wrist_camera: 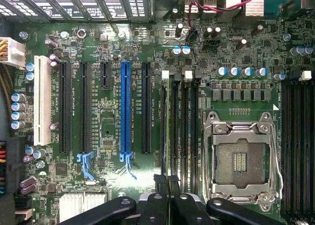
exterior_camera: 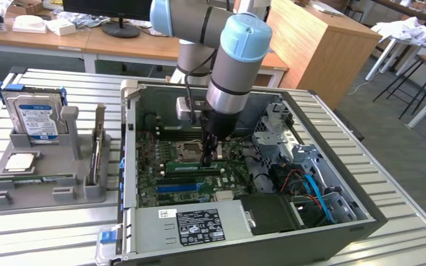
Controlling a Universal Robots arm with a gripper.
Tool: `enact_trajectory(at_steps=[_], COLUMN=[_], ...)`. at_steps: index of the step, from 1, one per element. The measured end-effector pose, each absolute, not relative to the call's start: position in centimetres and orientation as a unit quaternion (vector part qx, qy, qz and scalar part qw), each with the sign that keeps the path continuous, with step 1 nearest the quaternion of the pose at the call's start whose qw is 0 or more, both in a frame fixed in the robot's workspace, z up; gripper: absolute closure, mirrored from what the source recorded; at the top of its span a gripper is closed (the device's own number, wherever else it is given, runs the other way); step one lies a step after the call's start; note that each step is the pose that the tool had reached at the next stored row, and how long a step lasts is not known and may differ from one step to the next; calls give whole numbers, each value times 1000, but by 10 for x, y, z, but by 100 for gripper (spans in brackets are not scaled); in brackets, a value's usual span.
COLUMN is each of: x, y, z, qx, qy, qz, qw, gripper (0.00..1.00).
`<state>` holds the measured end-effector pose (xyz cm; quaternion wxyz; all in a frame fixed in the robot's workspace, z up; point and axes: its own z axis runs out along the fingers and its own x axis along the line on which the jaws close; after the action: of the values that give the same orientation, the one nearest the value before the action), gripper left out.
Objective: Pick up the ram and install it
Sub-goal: 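Insert the ram into the slot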
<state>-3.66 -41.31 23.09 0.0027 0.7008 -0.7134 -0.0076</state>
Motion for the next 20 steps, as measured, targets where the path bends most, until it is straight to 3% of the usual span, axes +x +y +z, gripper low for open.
enact_trajectory(at_steps=[20], x=[-36], y=[-413], z=[235], qx=[701], qy=[-713], qz=[-14], qw=[-4], gripper=[88])
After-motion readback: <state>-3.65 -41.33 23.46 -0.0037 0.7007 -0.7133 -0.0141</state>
